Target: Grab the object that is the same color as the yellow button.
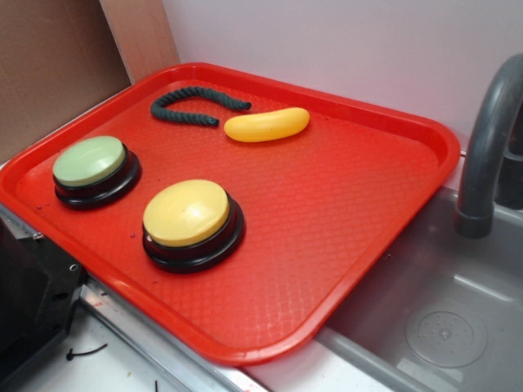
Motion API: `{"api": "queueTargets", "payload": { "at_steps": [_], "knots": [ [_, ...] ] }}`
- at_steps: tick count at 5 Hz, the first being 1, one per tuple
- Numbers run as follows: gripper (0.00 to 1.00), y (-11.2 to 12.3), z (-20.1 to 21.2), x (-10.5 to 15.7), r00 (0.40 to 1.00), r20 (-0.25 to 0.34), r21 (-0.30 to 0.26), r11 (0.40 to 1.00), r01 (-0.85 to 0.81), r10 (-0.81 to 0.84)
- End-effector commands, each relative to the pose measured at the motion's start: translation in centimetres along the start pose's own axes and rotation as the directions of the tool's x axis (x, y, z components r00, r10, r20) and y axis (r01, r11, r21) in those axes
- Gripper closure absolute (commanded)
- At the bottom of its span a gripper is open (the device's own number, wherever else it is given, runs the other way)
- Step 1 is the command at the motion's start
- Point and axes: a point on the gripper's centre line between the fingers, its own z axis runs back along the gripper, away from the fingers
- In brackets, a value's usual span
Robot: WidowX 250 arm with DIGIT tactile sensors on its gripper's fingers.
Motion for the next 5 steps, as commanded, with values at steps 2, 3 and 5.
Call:
{"api": "queueTargets", "payload": {
  "at_steps": [2,3,5],
  "knots": [
    [0.00,2.1,-3.2,6.6,0.967,0.105,0.026,0.973,0.231,-0.232],
    [0.00,2.4,-5.3,9.1,0.914,0.110,0.018,0.921,0.390,-0.389],
    [0.00,1.9,-11.3,13.4,0.763,0.089,0.038,0.768,0.639,-0.640]
  ]
}}
